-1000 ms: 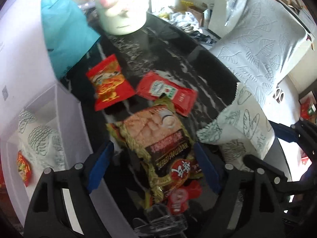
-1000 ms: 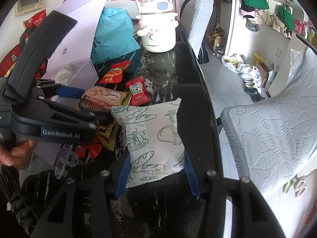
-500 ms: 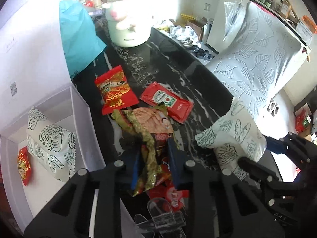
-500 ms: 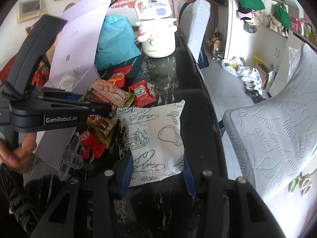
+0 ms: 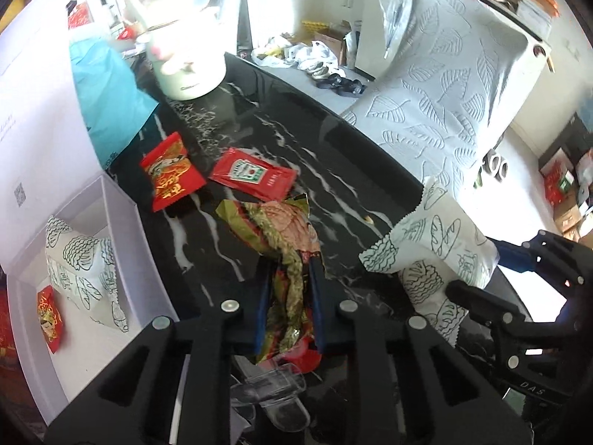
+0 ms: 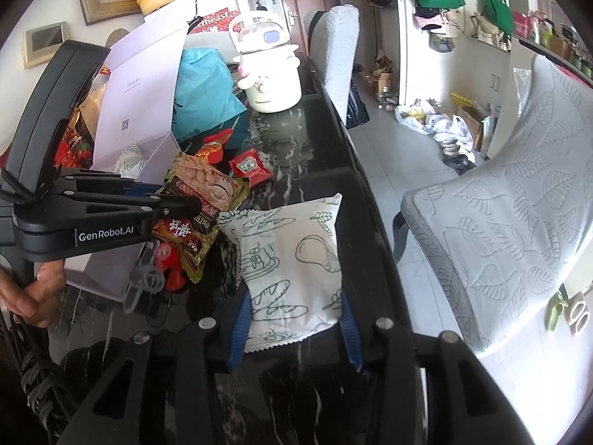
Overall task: Organize objects
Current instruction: 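Grasp the gold snack wrapper with the left tool while the right tool holds the white pouch, then lift the peanut snack bag with the left tool while the right tool lifts the white pouch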
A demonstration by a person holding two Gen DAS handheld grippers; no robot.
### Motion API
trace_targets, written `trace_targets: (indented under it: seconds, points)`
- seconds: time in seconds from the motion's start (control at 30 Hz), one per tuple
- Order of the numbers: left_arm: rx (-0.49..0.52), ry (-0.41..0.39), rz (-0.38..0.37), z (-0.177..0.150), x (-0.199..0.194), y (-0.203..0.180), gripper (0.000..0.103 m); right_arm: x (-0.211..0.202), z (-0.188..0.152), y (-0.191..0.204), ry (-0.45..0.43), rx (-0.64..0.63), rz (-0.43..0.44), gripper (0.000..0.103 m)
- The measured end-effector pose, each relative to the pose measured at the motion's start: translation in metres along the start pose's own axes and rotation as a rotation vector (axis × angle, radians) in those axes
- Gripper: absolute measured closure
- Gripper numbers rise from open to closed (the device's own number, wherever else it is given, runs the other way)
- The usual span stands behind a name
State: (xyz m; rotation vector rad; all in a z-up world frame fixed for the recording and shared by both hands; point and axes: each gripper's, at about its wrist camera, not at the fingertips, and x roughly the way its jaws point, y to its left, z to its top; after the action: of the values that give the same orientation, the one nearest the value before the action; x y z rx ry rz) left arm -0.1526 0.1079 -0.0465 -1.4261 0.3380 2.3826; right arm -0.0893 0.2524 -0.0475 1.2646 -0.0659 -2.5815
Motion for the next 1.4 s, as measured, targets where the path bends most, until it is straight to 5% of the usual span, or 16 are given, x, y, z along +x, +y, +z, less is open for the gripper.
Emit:
trace_targets:
  seconds: [0.2,0.47,0.6,0.67,0.73,0.87,1.4]
  points:
    - [0.013,0.03,0.015,-0.001,0.009,-0.007,0.08,-0.001,-0.012,-0.002,0.024,0.02,-0.008,0.056]
    - [0.057,0.1,-0.004,-0.006,0.036,-0.018,0.051,0.013,-0.01,0.003,0.059,-0.001,-0.007,0.042]
    - [0.05,0.054,-0.015,-0.007,0.03,-0.017,0.05,0.022,-0.015,0.003,0.071,0.005,0.01,0.04]
    - [0.046,0.048,-0.023,-0.007,0.027,-0.015,0.059,0.024,-0.018,0.002,0.063,0.018,0.023,0.041]
    - [0.037,0.049,-0.028,-0.007,0.024,-0.013,0.063,0.022,-0.02,0.001,0.046,0.034,0.032,0.053]
    - [0.035,0.048,-0.055,-0.009,0.015,-0.013,0.067,0.014,-0.021,-0.001,0.022,0.05,0.003,0.055]
    - [0.054,-0.021,-0.045,-0.028,-0.031,-0.034,0.068,-0.031,-0.033,-0.001,-0.017,0.088,-0.064,0.055]
